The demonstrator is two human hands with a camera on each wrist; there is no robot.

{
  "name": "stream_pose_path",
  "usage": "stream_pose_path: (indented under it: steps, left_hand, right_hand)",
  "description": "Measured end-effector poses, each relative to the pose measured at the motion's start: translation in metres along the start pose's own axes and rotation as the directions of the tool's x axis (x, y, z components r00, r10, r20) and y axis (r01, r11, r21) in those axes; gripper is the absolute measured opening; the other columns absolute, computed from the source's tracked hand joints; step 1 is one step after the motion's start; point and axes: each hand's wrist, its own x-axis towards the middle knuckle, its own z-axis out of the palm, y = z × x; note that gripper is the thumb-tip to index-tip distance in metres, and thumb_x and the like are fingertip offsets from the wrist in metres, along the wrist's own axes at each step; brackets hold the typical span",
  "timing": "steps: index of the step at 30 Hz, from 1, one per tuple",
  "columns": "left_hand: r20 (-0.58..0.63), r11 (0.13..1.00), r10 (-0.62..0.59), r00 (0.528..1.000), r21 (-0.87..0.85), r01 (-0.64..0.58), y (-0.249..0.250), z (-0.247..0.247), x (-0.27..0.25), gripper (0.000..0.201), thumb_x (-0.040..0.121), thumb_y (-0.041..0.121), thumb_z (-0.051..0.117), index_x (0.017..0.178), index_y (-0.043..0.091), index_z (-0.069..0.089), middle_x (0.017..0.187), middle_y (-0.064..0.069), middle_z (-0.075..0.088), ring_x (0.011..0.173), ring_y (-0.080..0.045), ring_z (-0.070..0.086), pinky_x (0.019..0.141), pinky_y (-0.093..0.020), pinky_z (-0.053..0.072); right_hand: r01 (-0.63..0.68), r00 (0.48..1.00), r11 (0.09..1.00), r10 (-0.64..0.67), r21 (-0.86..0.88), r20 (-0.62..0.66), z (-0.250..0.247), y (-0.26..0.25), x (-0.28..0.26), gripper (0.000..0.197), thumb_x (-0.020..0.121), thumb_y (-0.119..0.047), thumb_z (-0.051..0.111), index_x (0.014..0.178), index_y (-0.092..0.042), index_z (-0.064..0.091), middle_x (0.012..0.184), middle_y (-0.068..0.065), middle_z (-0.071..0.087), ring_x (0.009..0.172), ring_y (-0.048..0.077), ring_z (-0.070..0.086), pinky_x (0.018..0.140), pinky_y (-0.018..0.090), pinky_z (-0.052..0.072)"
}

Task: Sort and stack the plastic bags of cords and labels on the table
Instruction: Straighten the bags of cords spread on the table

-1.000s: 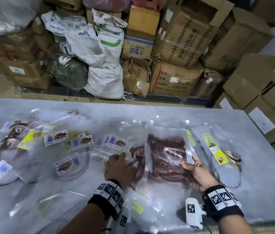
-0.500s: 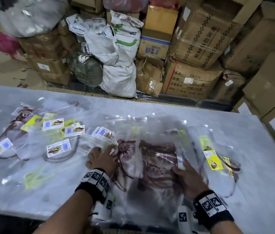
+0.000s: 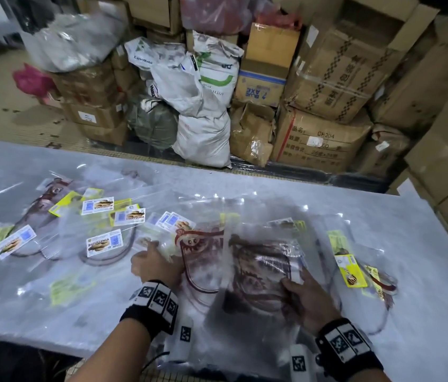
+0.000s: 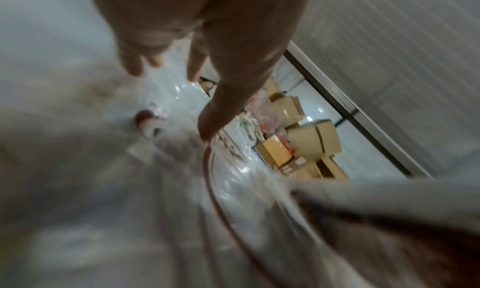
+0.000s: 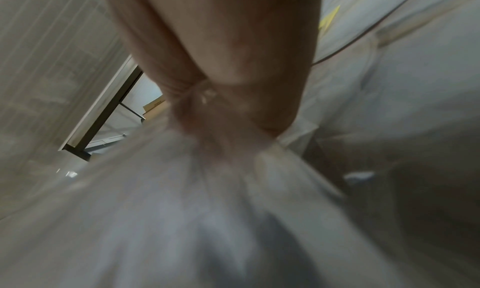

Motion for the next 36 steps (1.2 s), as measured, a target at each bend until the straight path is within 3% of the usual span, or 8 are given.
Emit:
stream_pose_path:
  steps: [4,12,17,21,25,31,34,36]
  left_hand:
    - [0.127,0.892,0.017,0.992,0.446,-0.073,-0.006,0.007,-0.016,0.067,0.075,0.067,0.057,0.127,0.028,0.042,0.13,-0.013,0.029,0.12,-0.033,0.032,0.099,-0.045,0.03]
    - [0.333,0.899,0.175,0.926,0.33,-0.289,-0.013,0.016,0.004,0.072,0.085,0.034,0.063,0.142,0.051,0.023,0.13,-0.008,0.043,0.121,-0.032,0.039,0.099,-0.047,0.033]
    - [0.302,0.913,0.246,0.921,0.248,-0.325,-0.007,0.017,0.01,0.04,0.09,0.028,0.057,0.128,0.034,0.047,0.122,-0.004,0.06,0.118,-0.031,0.051,0.094,-0.041,0.036]
    - [0.175,0.911,0.4,0.9,0.031,-0.411,-0.003,0.013,0.019,0.02,0.091,0.022,0.058,0.109,0.03,0.062,0.1,-0.019,0.066,0.099,-0.036,0.06,0.087,-0.037,0.044]
    - [0.203,0.883,0.349,0.915,-0.398,-0.248,0.005,-0.005,0.029,0.04,0.087,0.002,0.057,0.112,0.032,0.051,0.097,-0.014,0.062,0.07,-0.027,0.056,0.069,-0.034,0.046]
    - [0.238,0.757,0.071,0.969,-0.645,0.103,-0.01,-0.017,0.048,0.093,0.063,-0.021,0.073,0.139,0.015,0.034,0.117,-0.021,0.049,0.103,-0.032,0.054,0.082,-0.046,0.055]
    - [0.334,0.691,0.03,0.942,-0.688,0.222,-0.018,-0.014,0.049,0.078,0.068,-0.021,0.07,0.136,-0.012,0.034,0.098,-0.028,0.054,0.081,-0.03,0.056,0.063,-0.04,0.057]
    - [0.356,0.683,0.019,0.934,-0.687,0.248,-0.019,-0.014,0.047,0.055,0.077,-0.013,0.068,0.128,-0.01,0.049,0.101,-0.025,0.062,0.078,-0.028,0.061,0.063,-0.035,0.056]
  right_hand:
    - [0.003,0.999,1.0,-0.002,0.012,-0.04,0.004,0.001,-0.001,0.035,0.096,0.011,0.045,0.103,-0.021,0.057,0.06,0.01,0.067,0.038,0.018,0.059,0.03,0.024,0.042]
    - [-0.007,0.996,1.0,0.009,0.028,-0.092,0.014,0.005,-0.005,0.039,0.097,0.012,0.044,0.111,-0.024,0.054,0.071,0.017,0.067,0.039,0.017,0.06,0.031,0.023,0.043]
    - [-0.007,0.997,0.999,0.01,0.035,-0.076,0.021,0.006,-0.01,0.036,0.098,0.012,0.042,0.124,-0.011,0.051,0.059,0.009,0.065,0.036,0.016,0.058,0.029,0.022,0.041]
    - [-0.007,0.996,0.999,0.01,0.041,-0.092,0.02,0.008,-0.008,0.041,0.099,0.01,0.043,0.133,-0.011,0.047,0.065,0.013,0.068,0.039,0.02,0.061,0.029,0.024,0.042]
    - [0.006,0.998,0.999,-0.003,0.045,-0.067,0.024,0.008,-0.009,0.03,0.099,0.01,0.041,0.117,-0.012,0.051,0.063,0.012,0.068,0.037,0.019,0.06,0.028,0.023,0.041]
    - [0.0,0.999,0.998,0.003,0.058,-0.045,0.03,0.011,-0.006,0.03,0.1,0.01,0.04,0.111,-0.015,0.052,0.06,0.01,0.066,0.036,0.019,0.059,0.027,0.023,0.04]
    - [0.003,1.0,0.999,-0.002,0.042,-0.022,0.033,0.012,-0.004,0.036,0.1,0.011,0.039,0.12,-0.015,0.052,0.06,0.01,0.066,0.037,0.018,0.06,0.028,0.024,0.041]
    - [-0.008,1.0,0.999,0.008,0.046,-0.019,0.034,0.014,0.0,0.04,0.1,0.01,0.039,0.13,-0.013,0.051,0.066,0.013,0.068,0.04,0.02,0.062,0.029,0.024,0.042]
